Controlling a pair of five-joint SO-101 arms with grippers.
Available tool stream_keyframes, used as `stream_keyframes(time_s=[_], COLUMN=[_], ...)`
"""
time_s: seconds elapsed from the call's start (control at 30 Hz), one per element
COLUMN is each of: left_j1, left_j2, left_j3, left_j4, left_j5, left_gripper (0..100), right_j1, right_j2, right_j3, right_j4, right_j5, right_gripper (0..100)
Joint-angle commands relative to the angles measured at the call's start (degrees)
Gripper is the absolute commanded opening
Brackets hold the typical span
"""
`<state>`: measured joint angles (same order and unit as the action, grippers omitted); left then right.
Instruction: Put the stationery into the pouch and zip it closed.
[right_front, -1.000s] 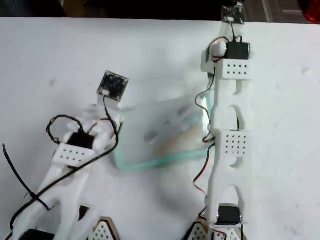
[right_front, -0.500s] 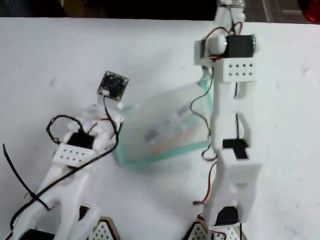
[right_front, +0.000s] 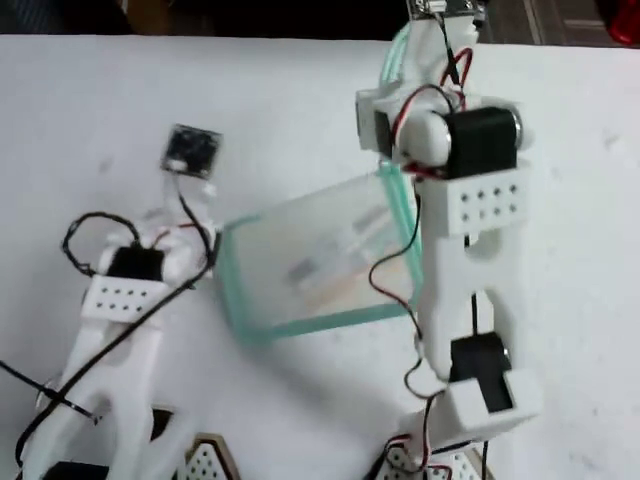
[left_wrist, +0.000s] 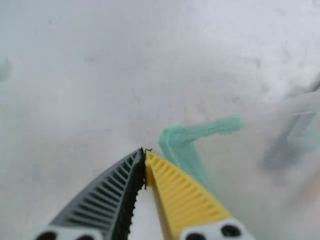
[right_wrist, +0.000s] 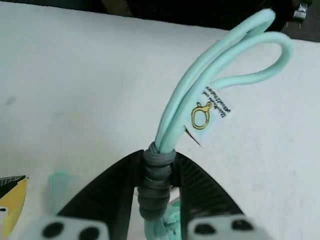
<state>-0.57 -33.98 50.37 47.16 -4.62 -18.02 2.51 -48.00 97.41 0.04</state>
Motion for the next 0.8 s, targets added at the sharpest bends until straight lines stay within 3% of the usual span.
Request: stream_keyframes(time_s=[0.0,0.4,0.5,0.67,0.77], left_j1=[-1.6,0.1,0.1,0.3,2.4], left_j2=[-0.4,-0.4,-0.5,-0.5,-2.3], left_j3=[-6.2,-25.3,-30.4,-39.7,-44.6], left_j4=[4.4,25.5,31.9,42.8,48.2], left_j5=[1.8,-3.6,-8.4,-18.8,-25.3], left_gripper=[2,2,5,19,20], right_j1=[-4.4,-12.8,-12.9,-16.0,-19.4], right_j2=[-5.5,-20.6,-23.1,-25.7,-28.4], right_j3=[-0.4,0.2,0.2,3.1,9.0], right_j4=[1.1,1.2,1.3,1.4,1.3], right_j5=[5.9,8.9,8.8,8.6,8.4], right_gripper=[1.7,1.7,1.7,1.7,1.7])
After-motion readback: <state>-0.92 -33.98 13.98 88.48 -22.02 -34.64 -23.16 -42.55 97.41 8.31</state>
